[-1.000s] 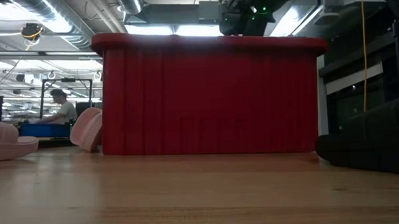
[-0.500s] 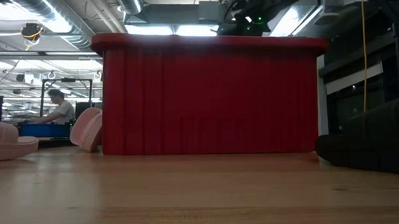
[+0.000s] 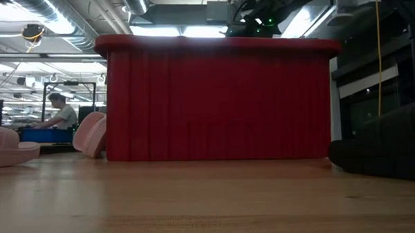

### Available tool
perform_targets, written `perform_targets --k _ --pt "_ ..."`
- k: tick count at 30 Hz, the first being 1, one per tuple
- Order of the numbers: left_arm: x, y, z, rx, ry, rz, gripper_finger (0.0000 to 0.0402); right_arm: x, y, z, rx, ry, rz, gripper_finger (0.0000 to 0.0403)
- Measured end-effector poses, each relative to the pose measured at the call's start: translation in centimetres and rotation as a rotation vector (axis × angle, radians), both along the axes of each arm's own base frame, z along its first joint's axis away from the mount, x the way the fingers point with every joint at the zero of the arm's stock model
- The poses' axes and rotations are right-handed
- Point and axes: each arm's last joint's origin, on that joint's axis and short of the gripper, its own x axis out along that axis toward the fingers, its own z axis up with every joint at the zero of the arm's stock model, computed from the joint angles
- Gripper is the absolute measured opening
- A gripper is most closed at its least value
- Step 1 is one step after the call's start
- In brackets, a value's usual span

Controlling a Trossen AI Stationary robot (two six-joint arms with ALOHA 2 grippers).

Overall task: Pick and place slides into bin
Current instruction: Put the top black slide in the red bin

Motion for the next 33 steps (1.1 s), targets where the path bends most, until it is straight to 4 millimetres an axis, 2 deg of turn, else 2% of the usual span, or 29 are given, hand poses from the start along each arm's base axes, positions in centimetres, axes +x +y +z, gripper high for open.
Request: perform_targets --k 33 --pt "0.05 -0.08 -0.01 -0.006 0.003 -0.035 0.0001 -0.40 -0.32 -0.06 0.015 0.009 0.000 0.0012"
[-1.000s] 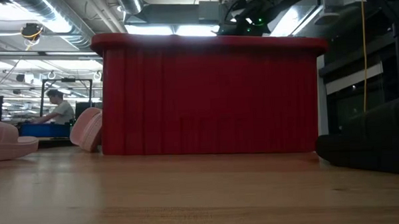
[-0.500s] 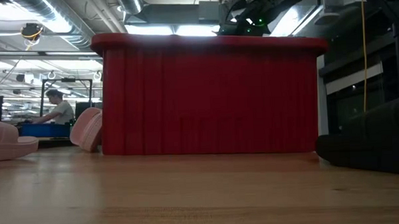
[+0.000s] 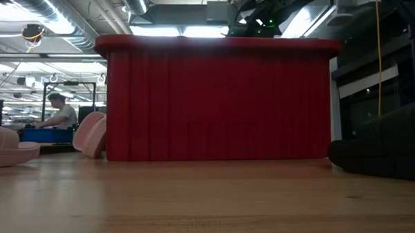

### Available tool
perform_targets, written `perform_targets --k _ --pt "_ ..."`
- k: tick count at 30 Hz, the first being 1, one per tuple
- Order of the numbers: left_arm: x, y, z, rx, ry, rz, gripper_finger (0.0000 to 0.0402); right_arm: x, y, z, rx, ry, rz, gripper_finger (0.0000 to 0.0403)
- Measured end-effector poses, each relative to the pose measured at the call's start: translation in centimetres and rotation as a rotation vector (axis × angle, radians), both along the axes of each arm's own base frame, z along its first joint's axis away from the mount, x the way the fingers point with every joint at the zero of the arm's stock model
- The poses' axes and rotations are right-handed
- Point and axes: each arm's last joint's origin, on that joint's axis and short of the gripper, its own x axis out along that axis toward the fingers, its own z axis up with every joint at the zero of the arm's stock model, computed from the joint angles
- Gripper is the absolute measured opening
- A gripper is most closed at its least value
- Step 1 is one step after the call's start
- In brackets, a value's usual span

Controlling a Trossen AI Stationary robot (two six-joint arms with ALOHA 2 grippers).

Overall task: Pick and place slides into bin
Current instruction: Put the top black slide in the red bin

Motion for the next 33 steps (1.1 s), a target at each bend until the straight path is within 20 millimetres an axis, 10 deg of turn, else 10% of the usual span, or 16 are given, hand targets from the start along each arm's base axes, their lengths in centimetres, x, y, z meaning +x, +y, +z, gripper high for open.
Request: perform_targets --k 33 --pt "0.0 -0.1 0.0 -0.021 -0.005 -0.029 0.0001 -0.3 -0.8 -1.5 0.056 -0.073 0.008 0.0012"
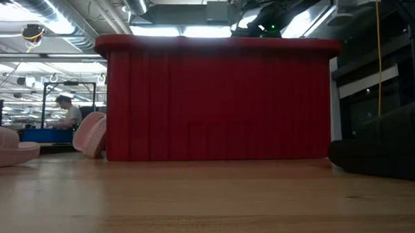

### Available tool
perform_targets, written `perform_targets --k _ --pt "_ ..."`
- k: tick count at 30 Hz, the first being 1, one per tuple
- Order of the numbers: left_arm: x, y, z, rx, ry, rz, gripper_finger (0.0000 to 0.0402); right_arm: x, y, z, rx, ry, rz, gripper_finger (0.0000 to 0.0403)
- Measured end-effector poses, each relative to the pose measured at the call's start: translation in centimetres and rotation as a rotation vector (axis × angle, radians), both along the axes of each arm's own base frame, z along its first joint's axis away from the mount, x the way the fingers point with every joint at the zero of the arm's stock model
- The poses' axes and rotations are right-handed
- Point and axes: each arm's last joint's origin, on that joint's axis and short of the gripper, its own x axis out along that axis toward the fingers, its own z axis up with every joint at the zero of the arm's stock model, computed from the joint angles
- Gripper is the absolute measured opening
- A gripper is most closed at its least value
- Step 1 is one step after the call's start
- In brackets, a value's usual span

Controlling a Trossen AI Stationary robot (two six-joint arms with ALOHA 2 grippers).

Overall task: Pick and place slides into bin
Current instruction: Put the top black slide in the red bin

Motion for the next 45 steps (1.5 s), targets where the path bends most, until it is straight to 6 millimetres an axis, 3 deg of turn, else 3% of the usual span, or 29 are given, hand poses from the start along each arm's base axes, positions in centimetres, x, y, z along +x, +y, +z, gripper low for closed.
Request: perform_targets --k 7,19,28,45 --pt "0.0 0.0 0.0 0.000 0.000 0.000 0.0001 -0.3 0.1 -1.5 0.014 0.021 -0.003 0.0012" --pt "0.0 0.0 0.0 0.000 -0.001 0.000 0.0001 -0.5 -0.2 -1.5 0.024 0.013 -0.039 0.0022" --pt "0.0 0.0 0.0 -0.001 -0.001 0.000 0.0001 -0.5 -0.2 -1.4 0.013 0.019 -0.046 0.0057" --pt "0.0 0.0 0.0 -0.028 -0.013 0.004 0.0001 -0.5 -0.3 -1.5 -0.014 0.040 -0.061 0.0061"
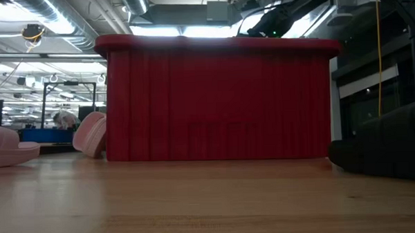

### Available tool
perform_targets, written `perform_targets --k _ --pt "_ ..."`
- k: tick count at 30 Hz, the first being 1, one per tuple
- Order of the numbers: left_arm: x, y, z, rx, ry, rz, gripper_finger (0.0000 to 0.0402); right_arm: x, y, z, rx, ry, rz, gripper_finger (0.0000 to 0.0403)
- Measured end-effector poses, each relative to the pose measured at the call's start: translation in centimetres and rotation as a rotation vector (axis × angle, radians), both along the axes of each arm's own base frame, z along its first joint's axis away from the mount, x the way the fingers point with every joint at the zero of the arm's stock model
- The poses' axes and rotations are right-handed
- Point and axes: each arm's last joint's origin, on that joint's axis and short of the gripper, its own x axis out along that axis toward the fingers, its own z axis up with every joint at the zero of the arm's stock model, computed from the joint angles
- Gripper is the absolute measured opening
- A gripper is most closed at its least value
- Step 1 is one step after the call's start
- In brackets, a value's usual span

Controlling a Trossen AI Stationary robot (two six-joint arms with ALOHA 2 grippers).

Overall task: Pick and place slides into bin
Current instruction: Put the top black slide in the red bin, then put the black slide in the red bin

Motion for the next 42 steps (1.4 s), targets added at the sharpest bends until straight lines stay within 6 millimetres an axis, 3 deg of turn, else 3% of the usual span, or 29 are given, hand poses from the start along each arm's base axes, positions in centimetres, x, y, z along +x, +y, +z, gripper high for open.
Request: perform_targets --k 19,42 --pt "0.00 0.00 0.00 -0.021 -0.010 0.003 0.0001 -0.06 0.03 -0.01 0.004 0.005 -0.004 0.0061" --pt "0.00 0.00 0.00 -0.018 -0.009 0.002 0.0001 0.11 0.31 0.05 0.059 -0.029 -0.144 0.0060"
